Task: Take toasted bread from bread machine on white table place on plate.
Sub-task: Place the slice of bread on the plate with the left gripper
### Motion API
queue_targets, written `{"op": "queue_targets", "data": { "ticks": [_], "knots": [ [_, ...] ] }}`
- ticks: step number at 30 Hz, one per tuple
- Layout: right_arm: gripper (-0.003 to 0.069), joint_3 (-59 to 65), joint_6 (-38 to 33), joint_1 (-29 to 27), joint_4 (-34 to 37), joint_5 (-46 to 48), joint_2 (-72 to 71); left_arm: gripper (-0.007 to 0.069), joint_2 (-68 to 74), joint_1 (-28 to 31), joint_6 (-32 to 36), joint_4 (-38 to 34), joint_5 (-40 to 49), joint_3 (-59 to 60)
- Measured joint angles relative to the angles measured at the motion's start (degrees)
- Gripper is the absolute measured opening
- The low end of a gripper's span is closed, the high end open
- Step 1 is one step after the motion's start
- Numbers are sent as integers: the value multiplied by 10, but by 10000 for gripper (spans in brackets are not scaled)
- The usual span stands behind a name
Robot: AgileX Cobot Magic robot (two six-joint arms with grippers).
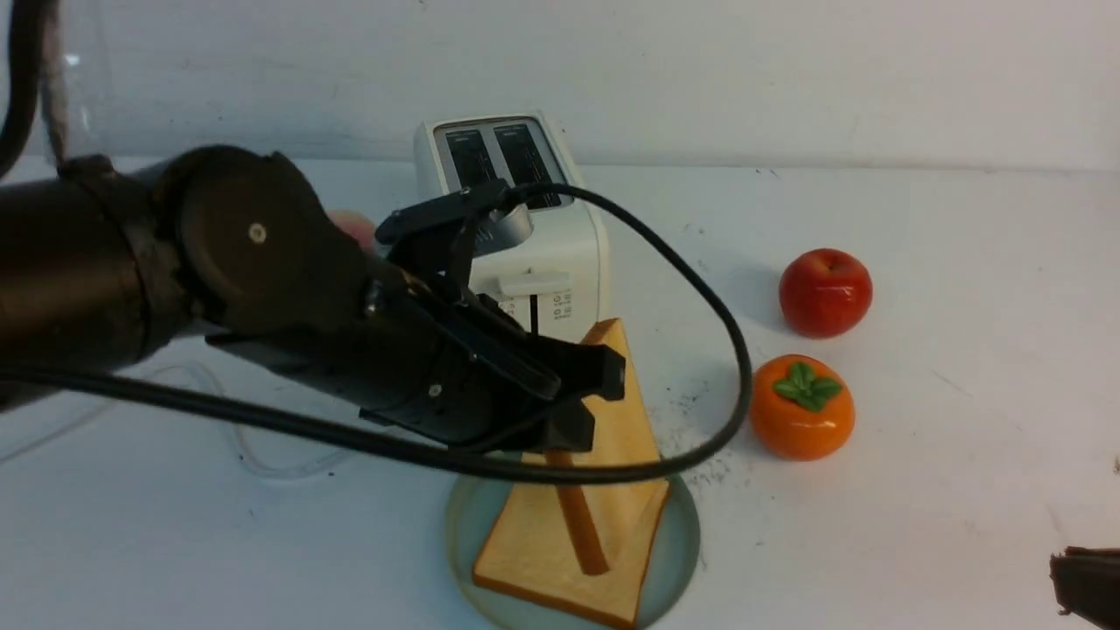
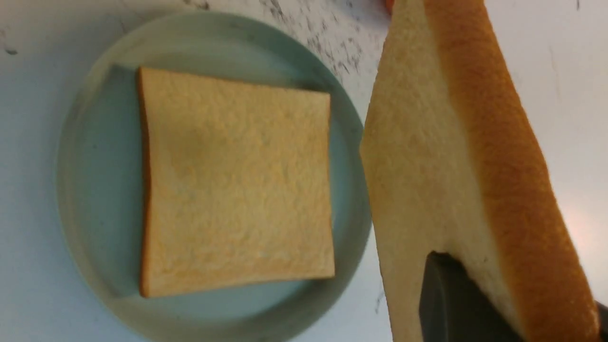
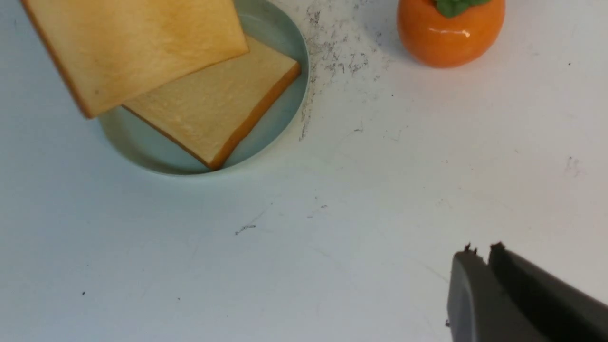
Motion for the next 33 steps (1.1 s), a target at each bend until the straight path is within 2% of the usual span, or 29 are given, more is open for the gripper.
{"op": "queue_targets", "data": {
  "ticks": [8,17,26,33],
  "knots": [
    [45,0,0,0,0,-1,0,98,53,0,4,-15,-32,9],
    [45,0,0,0,1,-1,0,98,77,0,6,-70,-47,9],
    [50,0,0,0,2,1,0,98,96,0,6,-70,-52,7],
    [59,0,0,0,2,9,0,104,121,0,6,-34,-57,7]
  ]
}}
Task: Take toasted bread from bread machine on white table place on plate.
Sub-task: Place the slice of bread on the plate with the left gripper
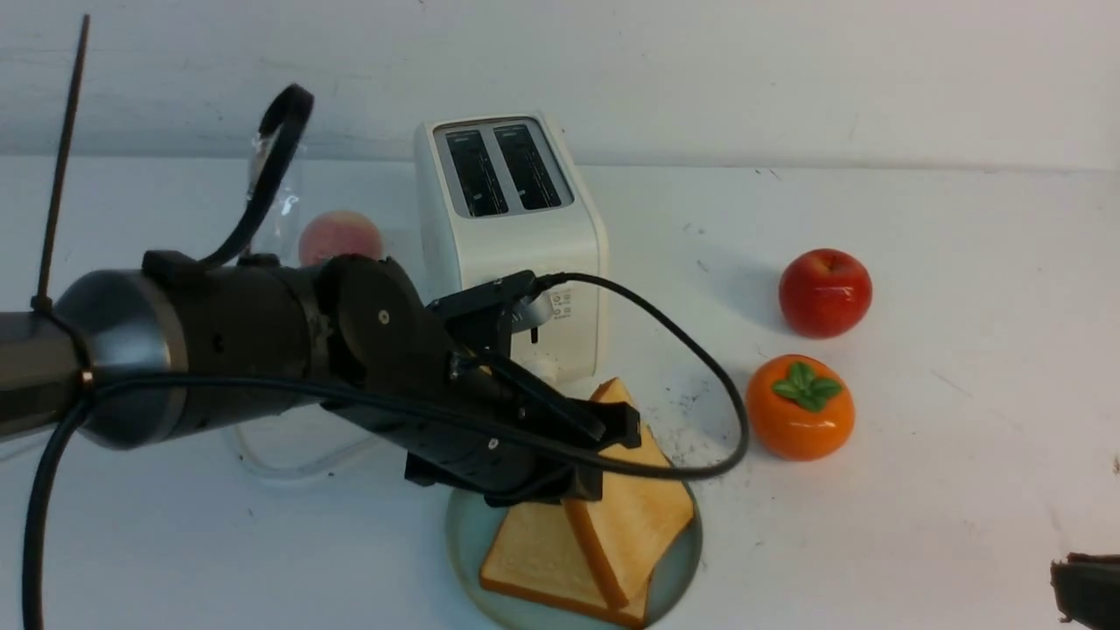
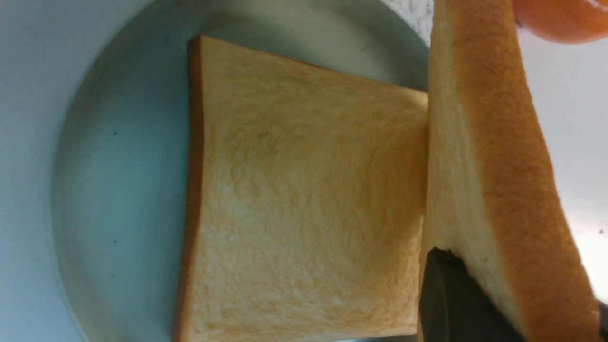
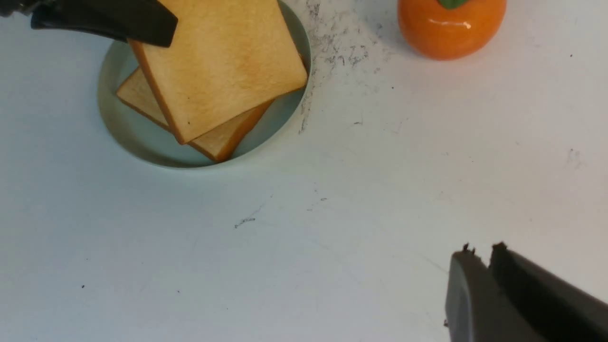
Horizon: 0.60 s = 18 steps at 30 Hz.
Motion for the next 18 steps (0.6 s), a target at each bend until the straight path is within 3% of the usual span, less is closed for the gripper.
{"op": "queue_targets", "data": {
  "ticks": [14,18],
  "knots": [
    [65,0,0,0,0,1,0,321,3,0,-9,60,11,0],
    [65,0,0,0,0,1,0,347,3,0,-28,85,14,0]
  ]
}}
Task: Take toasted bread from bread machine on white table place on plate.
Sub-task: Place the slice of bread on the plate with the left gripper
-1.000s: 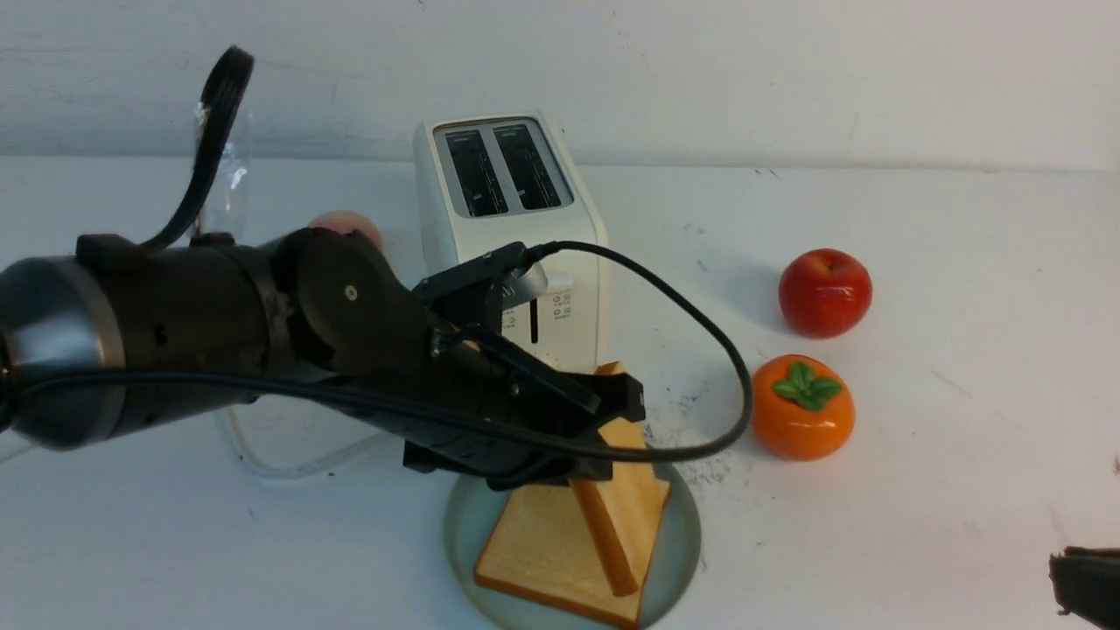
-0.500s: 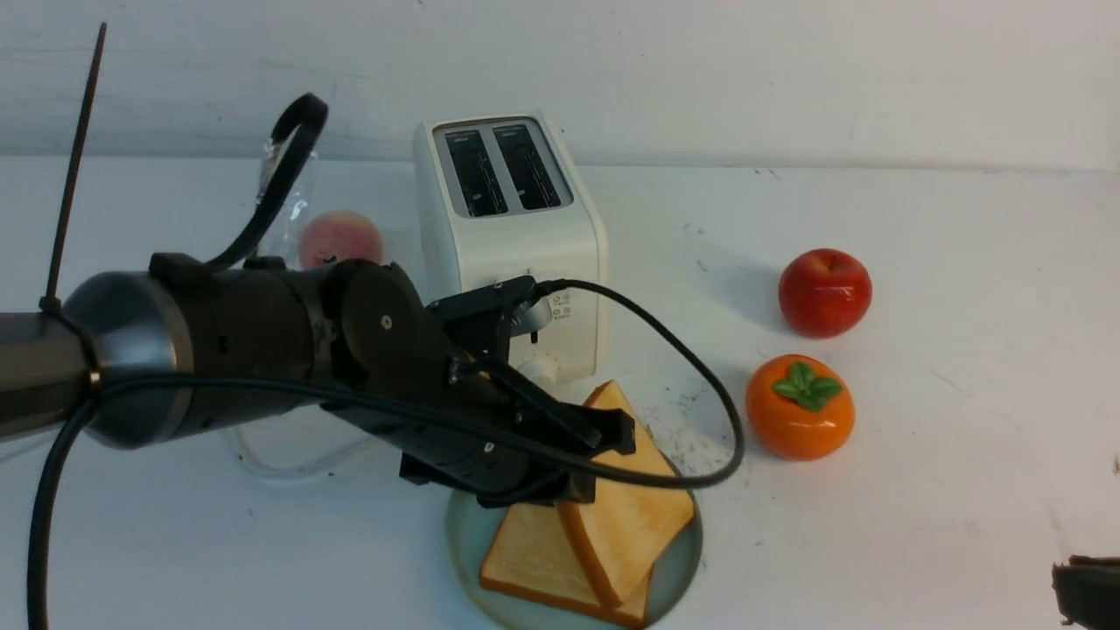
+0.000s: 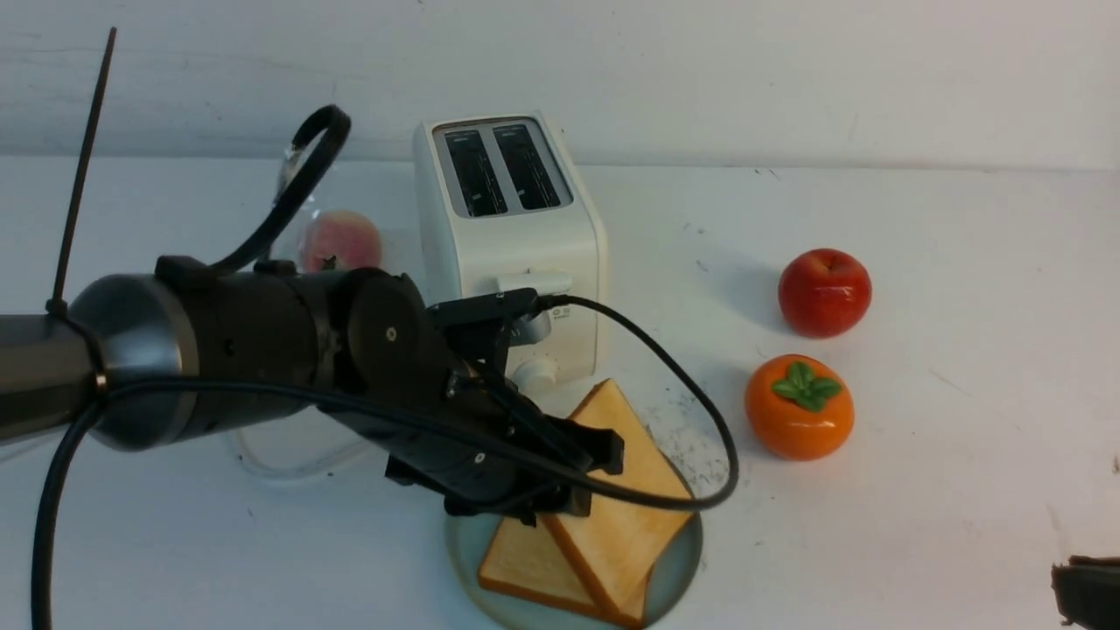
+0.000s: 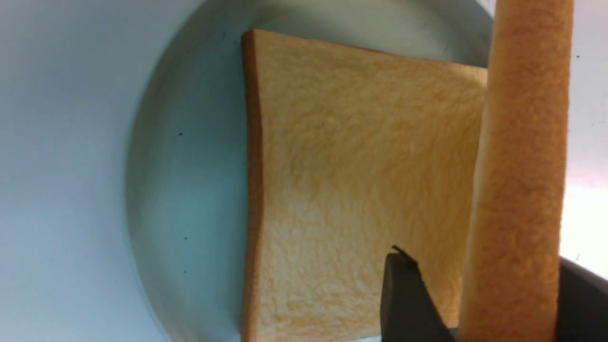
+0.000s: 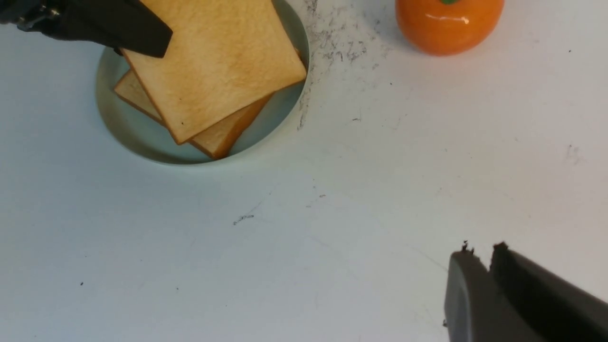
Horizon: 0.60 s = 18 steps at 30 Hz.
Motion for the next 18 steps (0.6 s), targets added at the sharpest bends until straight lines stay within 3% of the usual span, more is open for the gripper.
{"op": "queue_targets", "data": {
  "ticks": [4,6,12,18],
  "knots": [
    [65,0,0,0,0,0,0,358,0,0,-46,59,12,0],
    [65,0,0,0,0,0,0,362,0,0,-116,126,24,0],
    [65,0,0,0,0,0,0,363,0,0,-237,232,53,0],
    [71,0,0,0,0,0,0,363,0,0,-282,276,67,0]
  ]
}}
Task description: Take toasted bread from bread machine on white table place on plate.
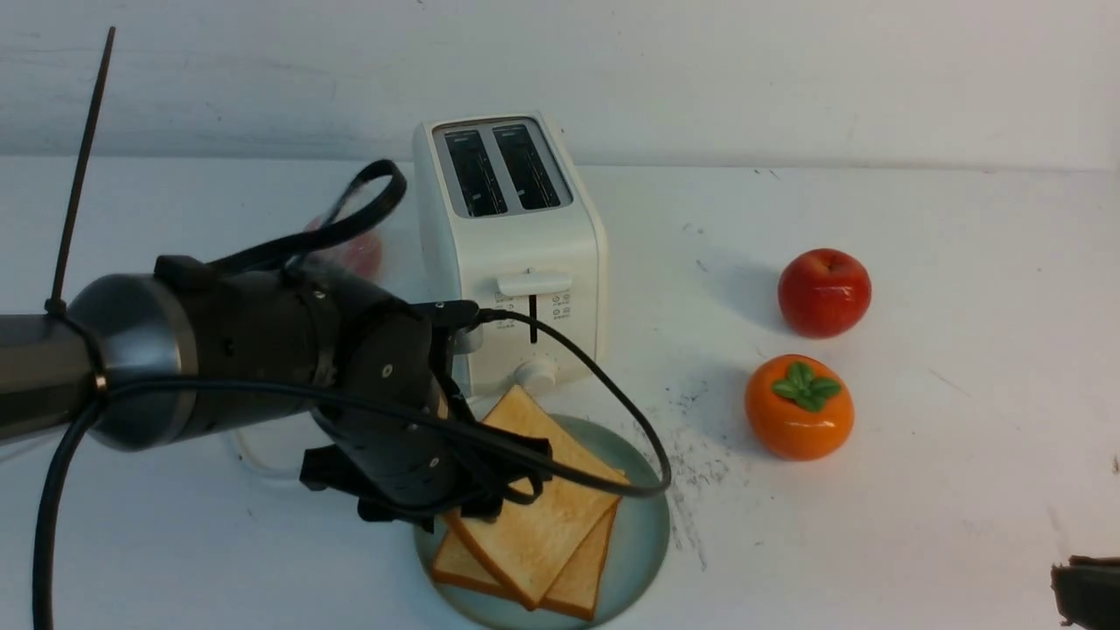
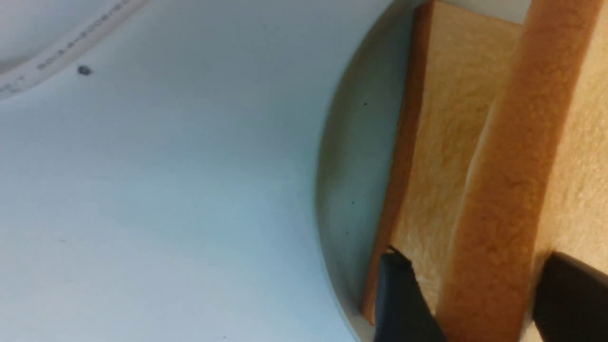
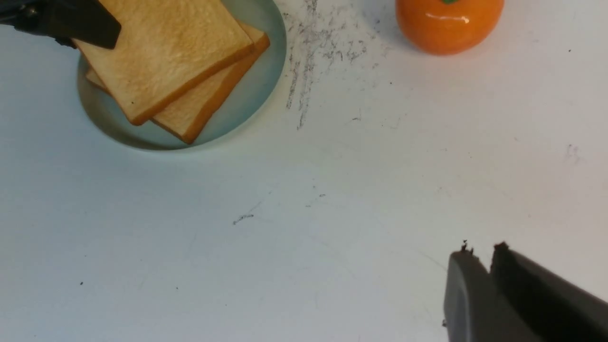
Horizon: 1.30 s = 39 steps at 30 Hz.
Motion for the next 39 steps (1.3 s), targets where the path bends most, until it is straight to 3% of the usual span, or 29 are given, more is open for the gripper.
{"op": "queue_targets", "data": {
  "ticks": [8,18,22,30,33,37,38,39],
  "knots": [
    [78,0,0,0,1,0,0,375,0,0,-3,5,2,0],
    [85,0,0,0,1,0,0,511,0,0,-4,18,13,-12],
    [85,0,0,0,1,0,0,566,0,0,-3,35,40,-14],
    [85,0,0,0,1,0,0,580,0,0,-3,71,125,-38],
    [85,0,0,0,0,1,0,558,0,0,-3,72,168,-75],
    [85,0,0,0,0,17,-8,433,0,0,14,73,227,-137],
    [85,0,0,0,0,19,-9,433,0,0,14,73,229,-140],
    [85,0,0,0,0,39,-19,335,-1,0,29,72,247,-166]
  ]
}}
